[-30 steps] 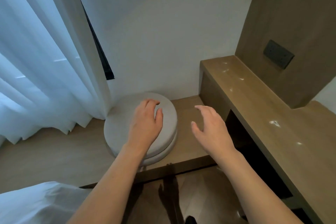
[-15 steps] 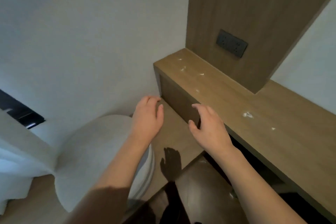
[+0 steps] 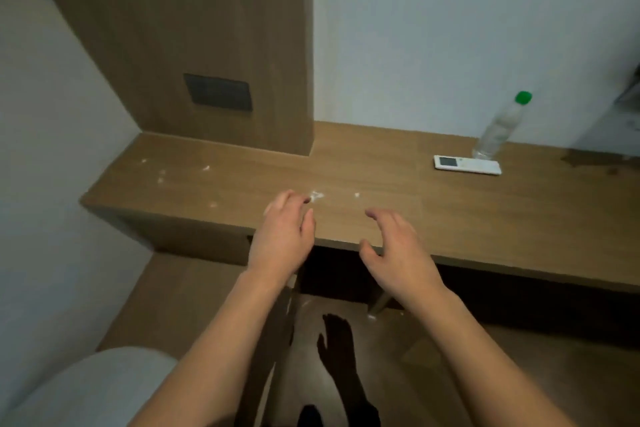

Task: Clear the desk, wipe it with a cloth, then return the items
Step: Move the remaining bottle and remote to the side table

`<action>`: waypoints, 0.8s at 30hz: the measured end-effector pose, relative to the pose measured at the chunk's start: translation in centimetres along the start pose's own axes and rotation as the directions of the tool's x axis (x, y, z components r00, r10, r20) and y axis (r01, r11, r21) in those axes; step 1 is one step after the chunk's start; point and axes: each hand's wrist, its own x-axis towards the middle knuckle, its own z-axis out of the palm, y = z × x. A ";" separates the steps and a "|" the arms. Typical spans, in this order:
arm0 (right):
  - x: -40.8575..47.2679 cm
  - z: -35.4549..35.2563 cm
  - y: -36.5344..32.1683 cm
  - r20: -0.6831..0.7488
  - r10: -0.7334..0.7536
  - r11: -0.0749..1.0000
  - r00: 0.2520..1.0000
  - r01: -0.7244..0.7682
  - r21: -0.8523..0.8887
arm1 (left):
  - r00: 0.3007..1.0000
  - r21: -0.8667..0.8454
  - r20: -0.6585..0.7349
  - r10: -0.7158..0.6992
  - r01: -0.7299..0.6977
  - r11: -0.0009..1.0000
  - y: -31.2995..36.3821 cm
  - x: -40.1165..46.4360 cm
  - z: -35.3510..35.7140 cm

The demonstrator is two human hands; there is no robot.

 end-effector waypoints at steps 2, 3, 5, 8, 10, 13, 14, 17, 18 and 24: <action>-0.6 -1.4 2.3 -0.049 0.076 0.997 0.996 -0.076 0.011 | 0.994 -0.022 0.059 0.094 -0.093 0.995 2.8 1.1 2.0; -1.0 -2.1 3.3 -0.072 0.111 0.994 0.991 -0.110 0.022 | 0.988 -0.029 0.084 0.133 -0.131 0.991 4.1 1.4 2.9; -1.4 -3.0 4.6 -0.112 0.162 0.986 0.980 -0.158 0.042 | 0.977 -0.031 0.112 0.181 -0.179 0.983 5.8 1.9 4.2; -1.8 -4.3 6.6 -0.160 0.207 0.977 0.965 -0.197 0.078 | 0.962 -0.025 0.148 0.231 -0.230 0.973 7.9 2.7 5.7; -1.7 -5.1 7.9 -0.168 0.224 0.972 0.960 -0.209 0.105 | 0.957 -0.010 0.164 0.240 -0.242 0.970 8.8 3.3 6.2; -1.1 -6.2 9.4 -0.172 0.226 0.970 0.959 -0.205 0.133 | 0.955 0.010 0.165 0.245 -0.250 0.968 9.8 4.2 6.4; -0.7 -6.5 9.9 -0.172 0.222 0.970 0.960 -0.200 0.135 | 0.955 0.020 0.161 0.248 -0.254 0.967 10.1 4.5 6.5; 0.8 -7.3 11.0 -0.162 0.201 0.974 0.966 -0.180 0.136 | 0.964 0.034 0.132 0.230 -0.236 0.971 10.8 5.6 6.7; 1.3 -7.5 11.3 -0.158 0.192 0.976 0.969 -0.170 0.138 | 0.967 0.032 0.119 0.224 -0.229 0.973 11.0 6.0 6.8; 4.8 -8.6 13.3 -0.151 0.185 0.974 0.971 -0.161 0.159 | 0.971 0.039 0.124 0.204 -0.210 0.977 11.7 8.4 8.1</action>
